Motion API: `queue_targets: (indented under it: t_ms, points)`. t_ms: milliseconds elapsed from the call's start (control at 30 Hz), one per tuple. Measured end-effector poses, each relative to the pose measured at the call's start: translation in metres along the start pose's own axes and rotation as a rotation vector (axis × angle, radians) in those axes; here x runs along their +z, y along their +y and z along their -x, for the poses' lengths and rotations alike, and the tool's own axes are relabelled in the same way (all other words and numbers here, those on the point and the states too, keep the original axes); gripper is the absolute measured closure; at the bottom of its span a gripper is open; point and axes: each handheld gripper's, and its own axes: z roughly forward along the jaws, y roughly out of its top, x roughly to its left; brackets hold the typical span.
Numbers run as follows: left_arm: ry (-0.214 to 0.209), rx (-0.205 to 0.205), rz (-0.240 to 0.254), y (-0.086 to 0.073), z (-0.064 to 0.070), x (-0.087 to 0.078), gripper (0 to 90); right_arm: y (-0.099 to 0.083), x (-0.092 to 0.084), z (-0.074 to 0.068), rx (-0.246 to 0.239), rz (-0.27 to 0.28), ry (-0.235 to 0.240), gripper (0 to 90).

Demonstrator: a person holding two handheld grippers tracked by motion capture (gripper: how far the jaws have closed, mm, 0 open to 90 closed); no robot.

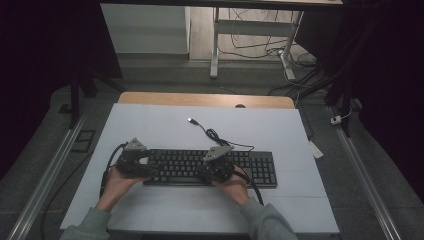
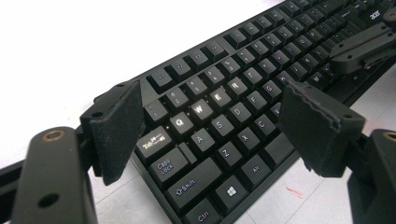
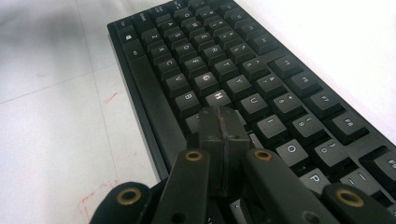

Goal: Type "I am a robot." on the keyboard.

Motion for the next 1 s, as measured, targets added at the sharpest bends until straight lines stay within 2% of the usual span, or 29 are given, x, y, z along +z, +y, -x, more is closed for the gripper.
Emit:
queue_targets:
  t_ms: [533,800,867,1000]
  points:
    - [-0.001,0.001,-0.008,-0.001,0.000,0.002,22.4,0.000,0.010,0.000,-0.011,-0.019,-0.010,89.8]
    - [-0.002,0.003,-0.011,-0.001,0.000,0.002,22.2,-0.001,0.012,0.000,-0.015,-0.025,-0.013,89.8]
    - [-0.001,0.005,-0.012,-0.001,0.000,0.002,22.2,-0.001,0.013,-0.001,-0.018,-0.041,-0.021,89.9]
    - [-0.001,0.006,-0.011,-0.001,0.000,0.002,22.2,-0.001,0.012,-0.001,-0.017,-0.033,-0.020,89.9]
